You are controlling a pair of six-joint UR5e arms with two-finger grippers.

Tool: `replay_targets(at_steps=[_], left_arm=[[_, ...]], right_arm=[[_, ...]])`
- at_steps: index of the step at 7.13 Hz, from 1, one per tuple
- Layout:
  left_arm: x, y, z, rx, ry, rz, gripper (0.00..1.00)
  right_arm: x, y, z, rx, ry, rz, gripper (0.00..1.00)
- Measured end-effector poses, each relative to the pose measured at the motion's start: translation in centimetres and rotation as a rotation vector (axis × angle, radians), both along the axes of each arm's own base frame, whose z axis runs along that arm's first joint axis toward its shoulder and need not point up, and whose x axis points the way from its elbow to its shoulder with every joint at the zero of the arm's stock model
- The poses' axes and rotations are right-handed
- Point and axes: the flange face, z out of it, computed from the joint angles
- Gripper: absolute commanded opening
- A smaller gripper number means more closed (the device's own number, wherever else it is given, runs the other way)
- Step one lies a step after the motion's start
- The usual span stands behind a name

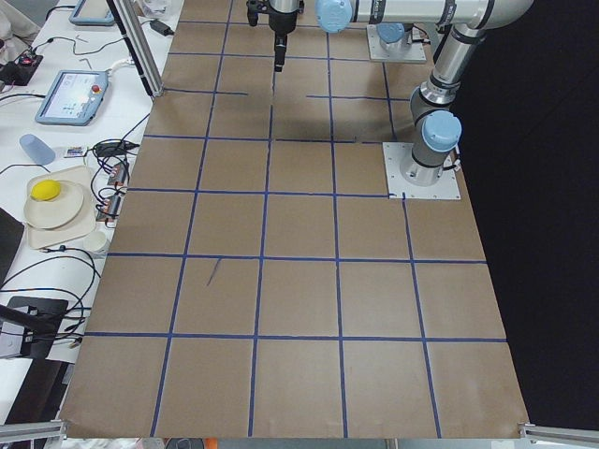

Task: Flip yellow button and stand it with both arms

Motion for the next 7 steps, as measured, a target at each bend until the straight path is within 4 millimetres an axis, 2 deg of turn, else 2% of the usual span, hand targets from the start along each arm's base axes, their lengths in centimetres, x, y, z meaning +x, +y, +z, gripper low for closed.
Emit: replay_targets(at_steps=[2, 3, 5, 6, 7], left_arm=[[0.0, 0.0, 0.0, 0.0, 0.0, 0.0, 1.0], [0.0, 0.0, 0.0, 0.001, -0.001, 0.0, 1.0], [0.0, 0.0, 0.0, 0.002, 0.0, 0.0, 1.0], [0.0, 0.0, 0.0, 0.003, 0.0, 0.0, 1.0], [0.0, 0.0, 0.0, 0.003, 0.0, 0.0, 1.0]], right_arm=[[6.3, 0.4, 0.2, 0.007, 0.055, -0.074, 1.0], [8.1, -0.5, 0.2, -0.012, 0.058, -0.083, 1.0], [10.2, -4.2, 1.4, -0.029, 0.067, -0.059, 1.0], [12.1, -5.6, 1.2, -0.022, 0.068, -0.029, 1.0], [13.9, -5.8, 0.8, -0.012, 0.069, -0.001, 1.0]])
